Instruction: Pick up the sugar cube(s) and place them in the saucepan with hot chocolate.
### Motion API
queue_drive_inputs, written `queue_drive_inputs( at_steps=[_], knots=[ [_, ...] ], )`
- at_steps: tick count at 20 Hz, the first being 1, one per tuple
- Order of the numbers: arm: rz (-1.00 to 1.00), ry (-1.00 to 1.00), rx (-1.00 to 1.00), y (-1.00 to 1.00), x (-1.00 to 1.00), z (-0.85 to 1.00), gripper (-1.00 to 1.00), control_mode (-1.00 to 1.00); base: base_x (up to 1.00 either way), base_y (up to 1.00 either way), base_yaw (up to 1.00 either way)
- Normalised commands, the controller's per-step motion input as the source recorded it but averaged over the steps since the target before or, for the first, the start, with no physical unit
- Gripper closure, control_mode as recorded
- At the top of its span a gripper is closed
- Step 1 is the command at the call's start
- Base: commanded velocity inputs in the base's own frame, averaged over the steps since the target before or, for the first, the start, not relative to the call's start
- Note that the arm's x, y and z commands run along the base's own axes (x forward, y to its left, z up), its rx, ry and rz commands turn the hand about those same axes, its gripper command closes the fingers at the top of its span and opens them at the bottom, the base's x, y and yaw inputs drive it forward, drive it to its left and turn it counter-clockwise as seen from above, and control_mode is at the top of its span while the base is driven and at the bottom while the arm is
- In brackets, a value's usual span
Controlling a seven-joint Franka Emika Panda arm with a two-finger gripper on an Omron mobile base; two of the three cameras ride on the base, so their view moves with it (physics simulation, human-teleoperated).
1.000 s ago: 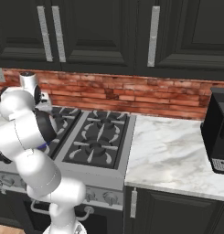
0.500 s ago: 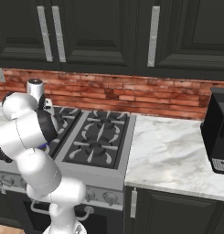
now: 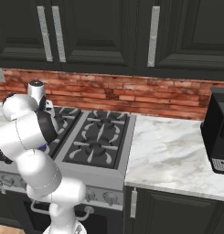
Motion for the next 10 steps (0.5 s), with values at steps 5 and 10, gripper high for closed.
queue_drive_inputs(
  at_steps=[5,10],
  knots=[
    [0.00,0.00,0.00,0.00,0.00,0.00,-1.00,-1.00,0.00,0.00,0.00],
    [0.00,-0.01,0.00,0.00,-0.07,0.00,-1.00,-1.00,0.00,0.00,0.00]
  ],
)
